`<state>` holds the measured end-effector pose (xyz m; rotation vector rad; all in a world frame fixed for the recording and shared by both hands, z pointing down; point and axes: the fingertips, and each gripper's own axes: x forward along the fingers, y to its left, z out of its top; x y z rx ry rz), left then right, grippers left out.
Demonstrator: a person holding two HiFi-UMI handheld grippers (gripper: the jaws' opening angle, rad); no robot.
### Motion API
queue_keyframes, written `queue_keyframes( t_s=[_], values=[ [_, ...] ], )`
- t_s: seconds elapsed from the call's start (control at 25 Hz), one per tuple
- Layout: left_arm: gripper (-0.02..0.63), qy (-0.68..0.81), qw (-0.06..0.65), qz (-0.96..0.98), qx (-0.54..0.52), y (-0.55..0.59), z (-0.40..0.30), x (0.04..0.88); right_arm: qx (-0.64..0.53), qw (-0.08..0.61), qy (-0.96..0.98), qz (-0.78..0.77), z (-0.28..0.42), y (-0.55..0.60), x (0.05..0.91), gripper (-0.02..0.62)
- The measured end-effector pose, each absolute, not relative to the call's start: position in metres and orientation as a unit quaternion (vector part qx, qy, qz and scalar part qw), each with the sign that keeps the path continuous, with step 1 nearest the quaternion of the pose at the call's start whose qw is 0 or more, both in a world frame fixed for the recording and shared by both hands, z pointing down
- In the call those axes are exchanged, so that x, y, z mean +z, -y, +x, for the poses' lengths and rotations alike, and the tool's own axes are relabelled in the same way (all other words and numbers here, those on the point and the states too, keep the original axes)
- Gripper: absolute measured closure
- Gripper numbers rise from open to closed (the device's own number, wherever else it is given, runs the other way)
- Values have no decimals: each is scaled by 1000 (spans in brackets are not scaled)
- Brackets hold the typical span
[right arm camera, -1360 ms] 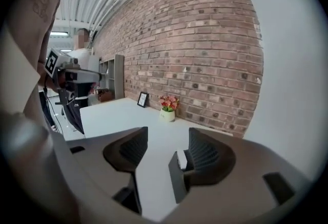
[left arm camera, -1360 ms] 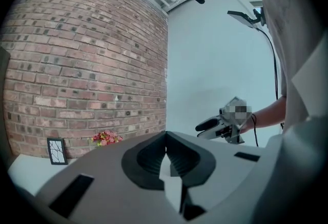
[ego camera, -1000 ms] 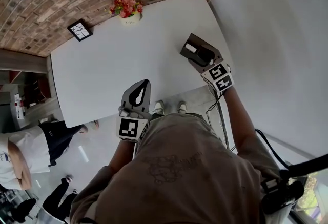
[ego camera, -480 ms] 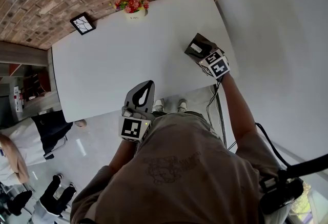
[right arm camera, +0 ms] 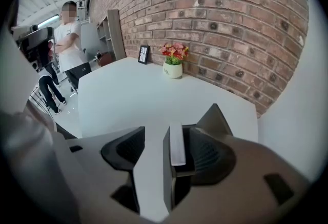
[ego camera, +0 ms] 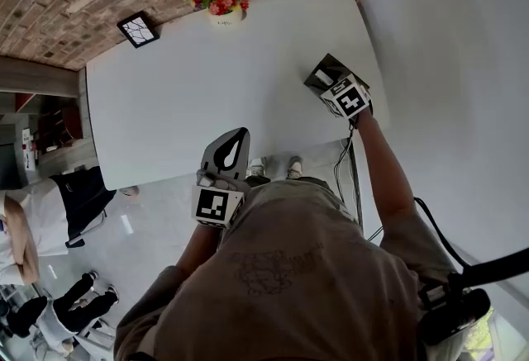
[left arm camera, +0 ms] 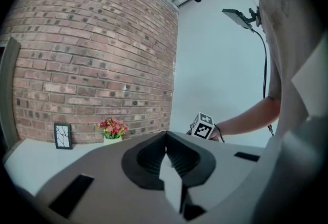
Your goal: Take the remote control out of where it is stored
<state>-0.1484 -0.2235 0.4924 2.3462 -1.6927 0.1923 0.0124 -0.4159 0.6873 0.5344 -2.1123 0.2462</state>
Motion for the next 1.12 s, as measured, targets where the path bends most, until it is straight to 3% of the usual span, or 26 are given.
queue_keyframes(
  t_s=[0.28,0.44,0.56,1.12],
  values=[
    [595,584,120,800,62,227,-152,495,108,475,846,216,13,421,696,325],
    [595,584,122,800,63,229,-152,495,93,489,838,224,18,425,698,454],
    [595,586,122,799,60,228,-153,496,84,490,836,231,19,429,698,503],
    [595,583,122,801,64,227,-152,496,79,488,838,231,15,431,693,512]
  ],
)
